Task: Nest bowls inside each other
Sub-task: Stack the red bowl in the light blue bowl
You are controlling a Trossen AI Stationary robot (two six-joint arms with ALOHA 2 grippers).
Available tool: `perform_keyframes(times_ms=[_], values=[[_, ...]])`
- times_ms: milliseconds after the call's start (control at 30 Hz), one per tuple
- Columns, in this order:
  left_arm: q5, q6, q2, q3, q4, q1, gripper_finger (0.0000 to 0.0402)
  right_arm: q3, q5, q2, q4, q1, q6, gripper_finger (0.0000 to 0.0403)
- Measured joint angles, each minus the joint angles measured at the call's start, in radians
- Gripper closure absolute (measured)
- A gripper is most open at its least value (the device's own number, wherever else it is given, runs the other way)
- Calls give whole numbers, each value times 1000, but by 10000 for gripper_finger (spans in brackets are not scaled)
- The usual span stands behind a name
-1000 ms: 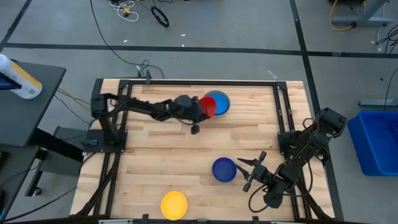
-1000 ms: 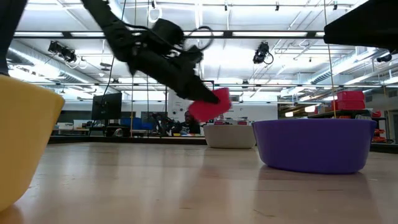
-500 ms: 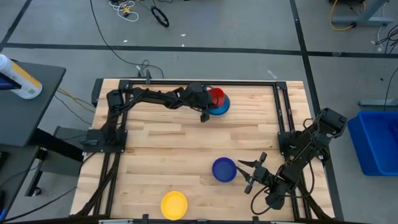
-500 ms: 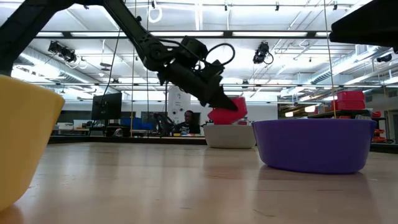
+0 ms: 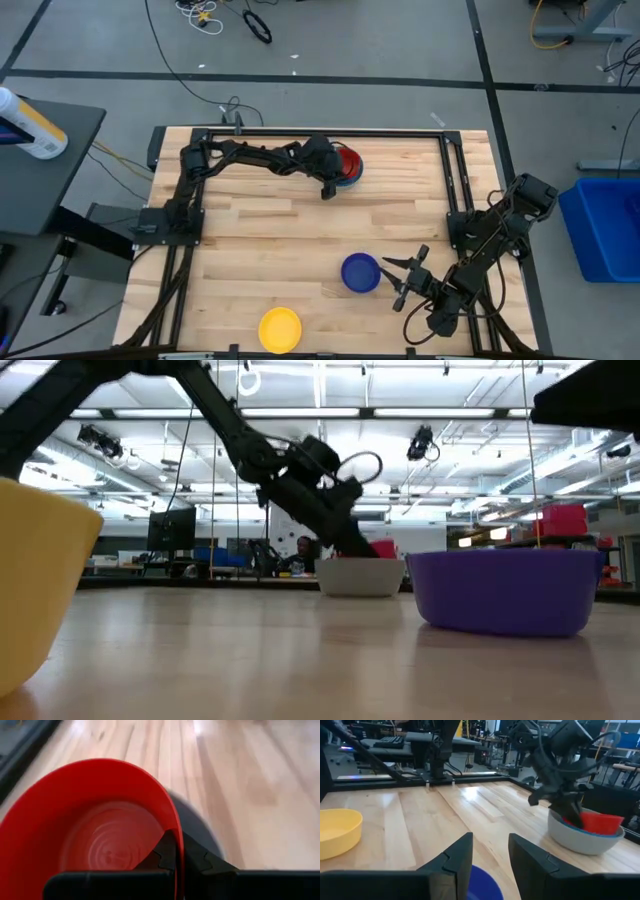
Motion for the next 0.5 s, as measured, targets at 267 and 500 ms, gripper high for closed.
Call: perform_keyframes(times_ms=[267,500], values=[[-36,-10,15,128,-258,-2,395,0,-24,-7,28,0,-7,260],[-59,21,14,177,-415,-2,381,0,-28,-39,18,-3,-7,240]])
